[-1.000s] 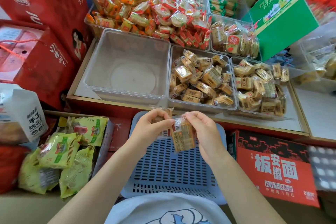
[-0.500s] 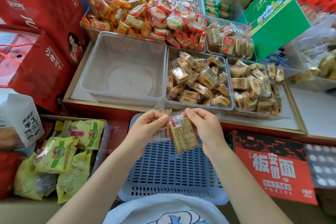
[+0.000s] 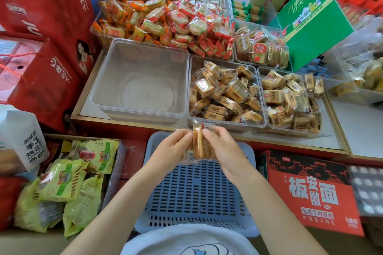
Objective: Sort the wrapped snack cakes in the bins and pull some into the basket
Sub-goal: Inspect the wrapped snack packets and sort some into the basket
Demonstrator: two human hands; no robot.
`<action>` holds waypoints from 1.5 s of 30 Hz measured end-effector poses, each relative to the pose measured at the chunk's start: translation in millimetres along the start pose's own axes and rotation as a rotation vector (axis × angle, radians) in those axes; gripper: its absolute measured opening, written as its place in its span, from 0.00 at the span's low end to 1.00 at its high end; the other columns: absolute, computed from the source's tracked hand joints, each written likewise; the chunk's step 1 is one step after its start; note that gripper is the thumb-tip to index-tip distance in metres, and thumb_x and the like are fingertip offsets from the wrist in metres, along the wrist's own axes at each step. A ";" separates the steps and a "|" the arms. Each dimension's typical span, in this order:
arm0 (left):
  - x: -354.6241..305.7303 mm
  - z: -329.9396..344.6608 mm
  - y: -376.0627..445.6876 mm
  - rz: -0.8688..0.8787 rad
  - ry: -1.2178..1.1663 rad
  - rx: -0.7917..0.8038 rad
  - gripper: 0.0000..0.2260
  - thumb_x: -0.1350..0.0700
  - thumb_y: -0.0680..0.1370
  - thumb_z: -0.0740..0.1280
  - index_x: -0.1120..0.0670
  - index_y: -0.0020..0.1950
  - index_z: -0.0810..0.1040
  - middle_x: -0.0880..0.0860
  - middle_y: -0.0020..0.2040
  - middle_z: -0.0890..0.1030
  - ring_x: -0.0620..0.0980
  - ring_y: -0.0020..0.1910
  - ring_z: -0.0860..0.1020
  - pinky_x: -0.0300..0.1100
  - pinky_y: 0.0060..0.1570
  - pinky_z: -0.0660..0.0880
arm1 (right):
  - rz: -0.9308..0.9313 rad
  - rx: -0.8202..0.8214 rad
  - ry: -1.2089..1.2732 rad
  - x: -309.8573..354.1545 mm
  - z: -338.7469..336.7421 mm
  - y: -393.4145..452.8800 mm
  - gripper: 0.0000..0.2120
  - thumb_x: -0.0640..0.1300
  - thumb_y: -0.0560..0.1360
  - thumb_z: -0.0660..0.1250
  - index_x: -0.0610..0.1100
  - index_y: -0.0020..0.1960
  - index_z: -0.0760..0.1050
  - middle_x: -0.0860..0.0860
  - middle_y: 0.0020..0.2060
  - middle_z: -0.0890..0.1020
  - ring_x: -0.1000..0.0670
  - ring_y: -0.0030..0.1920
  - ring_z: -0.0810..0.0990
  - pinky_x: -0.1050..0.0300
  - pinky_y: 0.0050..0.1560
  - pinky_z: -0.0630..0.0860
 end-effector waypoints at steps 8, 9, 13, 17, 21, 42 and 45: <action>11.7 -11.5 5.5 -0.059 -0.384 0.047 0.38 0.54 0.76 0.75 0.32 0.78 0.59 0.52 0.61 0.83 0.52 0.60 0.82 0.53 0.66 0.74 | 0.081 0.017 0.151 -2.6 -4.9 -0.3 0.37 0.65 0.65 0.75 0.44 0.64 0.70 0.46 0.50 0.79 0.51 0.44 0.80 0.56 0.39 0.78; 12.3 -12.7 7.9 -0.087 -0.376 0.002 0.39 0.48 0.73 0.79 0.34 0.78 0.61 0.47 0.65 0.79 0.49 0.64 0.78 0.54 0.70 0.70 | 0.095 0.013 0.166 -3.1 -5.2 -0.3 0.38 0.63 0.64 0.77 0.43 0.64 0.70 0.46 0.48 0.78 0.51 0.43 0.78 0.58 0.37 0.77; 10.5 -11.3 14.6 -0.163 -0.396 -0.028 0.31 0.39 0.64 0.77 0.51 0.62 0.77 0.50 0.52 0.82 0.49 0.51 0.80 0.47 0.55 0.78 | 0.046 0.054 0.298 0.7 -5.9 0.8 0.29 0.59 0.70 0.76 0.40 0.58 0.71 0.43 0.45 0.79 0.49 0.37 0.79 0.55 0.36 0.76; 13.2 -9.1 17.5 -0.225 -0.473 -0.011 0.25 0.40 0.65 0.76 0.56 0.52 0.78 0.53 0.43 0.79 0.48 0.38 0.78 0.41 0.38 0.75 | 0.013 0.049 0.424 6.0 -5.7 -1.0 0.28 0.58 0.72 0.69 0.38 0.64 0.74 0.42 0.48 0.83 0.47 0.40 0.83 0.52 0.41 0.82; 12.2 -4.0 14.3 -0.284 -0.593 -0.034 0.15 0.45 0.79 0.68 0.56 0.55 0.79 0.54 0.42 0.83 0.51 0.43 0.81 0.45 0.44 0.77 | 0.060 0.019 0.490 4.6 -5.3 0.4 0.25 0.60 0.74 0.65 0.42 0.62 0.80 0.42 0.49 0.86 0.45 0.43 0.85 0.49 0.47 0.81; 14.5 -45.5 40.3 -0.163 -0.533 -0.239 0.18 0.47 0.86 0.58 0.59 0.66 0.74 0.58 0.49 0.87 0.52 0.35 0.84 0.44 0.36 0.74 | 0.063 0.097 0.469 13.7 28.7 49.1 0.21 0.55 0.82 0.62 0.38 0.63 0.75 0.39 0.45 0.84 0.44 0.35 0.82 0.53 0.33 0.79; 12.7 -60.9 54.5 -0.149 -0.517 -0.251 0.14 0.50 0.84 0.62 0.57 0.65 0.75 0.54 0.47 0.87 0.52 0.43 0.86 0.43 0.36 0.81 | 0.074 0.106 0.472 22.6 38.9 66.8 0.16 0.48 0.82 0.65 0.38 0.64 0.75 0.38 0.48 0.82 0.44 0.38 0.83 0.53 0.34 0.80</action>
Point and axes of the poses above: each hand's wrist, its own y-axis towards the middle knuckle, its own z-axis out of the palm, x = y × z, the point moved 3 cm from there along y, towards the middle knuckle
